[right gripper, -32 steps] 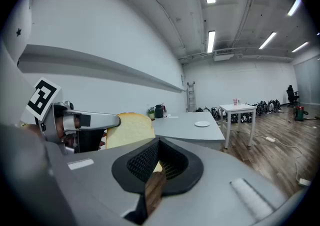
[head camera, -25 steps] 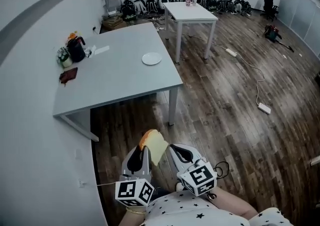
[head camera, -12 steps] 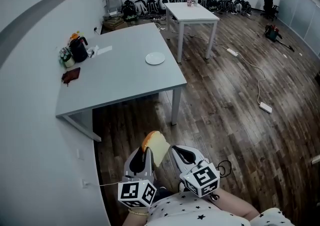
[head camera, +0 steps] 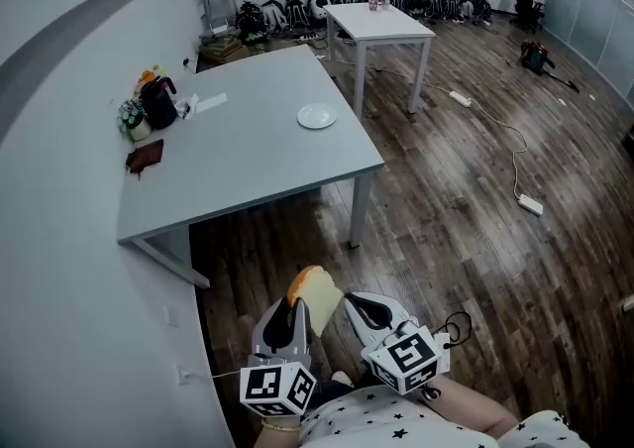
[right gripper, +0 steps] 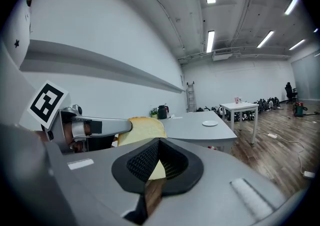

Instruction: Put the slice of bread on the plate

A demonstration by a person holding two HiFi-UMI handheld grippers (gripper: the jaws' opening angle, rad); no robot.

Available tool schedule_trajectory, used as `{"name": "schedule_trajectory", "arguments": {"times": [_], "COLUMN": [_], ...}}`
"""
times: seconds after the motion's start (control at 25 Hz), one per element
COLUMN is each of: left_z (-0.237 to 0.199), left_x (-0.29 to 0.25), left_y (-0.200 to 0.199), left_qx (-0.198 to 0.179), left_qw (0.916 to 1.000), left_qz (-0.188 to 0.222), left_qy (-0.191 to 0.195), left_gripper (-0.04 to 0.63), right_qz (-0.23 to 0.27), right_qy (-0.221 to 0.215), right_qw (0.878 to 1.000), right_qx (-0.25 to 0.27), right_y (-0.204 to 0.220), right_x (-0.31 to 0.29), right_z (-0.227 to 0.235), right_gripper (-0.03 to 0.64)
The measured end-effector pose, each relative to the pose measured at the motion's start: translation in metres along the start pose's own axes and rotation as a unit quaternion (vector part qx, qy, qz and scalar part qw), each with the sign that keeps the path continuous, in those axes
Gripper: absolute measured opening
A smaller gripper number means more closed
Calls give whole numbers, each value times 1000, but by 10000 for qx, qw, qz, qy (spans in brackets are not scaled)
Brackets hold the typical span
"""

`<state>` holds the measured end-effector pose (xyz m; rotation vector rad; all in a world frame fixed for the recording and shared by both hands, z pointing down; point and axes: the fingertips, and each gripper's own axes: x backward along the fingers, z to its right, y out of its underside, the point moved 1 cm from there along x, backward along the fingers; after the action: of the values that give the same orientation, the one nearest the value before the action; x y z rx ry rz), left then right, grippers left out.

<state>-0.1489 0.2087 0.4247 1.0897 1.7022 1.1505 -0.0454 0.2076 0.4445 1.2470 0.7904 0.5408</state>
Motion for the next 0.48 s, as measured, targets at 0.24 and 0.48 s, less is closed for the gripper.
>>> {"name": "schedule_trajectory", "arguments": {"times": [0.24, 0.48], "left_z": [-13, -24], "left_x": [-8, -33], "left_y": [-2, -2], "left_qx": [46, 146], "left_qw": [9999, 9998], "left_qz": [-38, -89], "left_qy": [89, 133], "left_gripper": [87, 87], "right_qz": [-27, -106], "right_qy": [133, 176], "right_qw": [9998, 9996], "right_qx": [-130, -169], "right_y": [-2, -2], "right_x": [-11, -30], "right_z": [0, 14], "right_gripper": [-2, -2]}}
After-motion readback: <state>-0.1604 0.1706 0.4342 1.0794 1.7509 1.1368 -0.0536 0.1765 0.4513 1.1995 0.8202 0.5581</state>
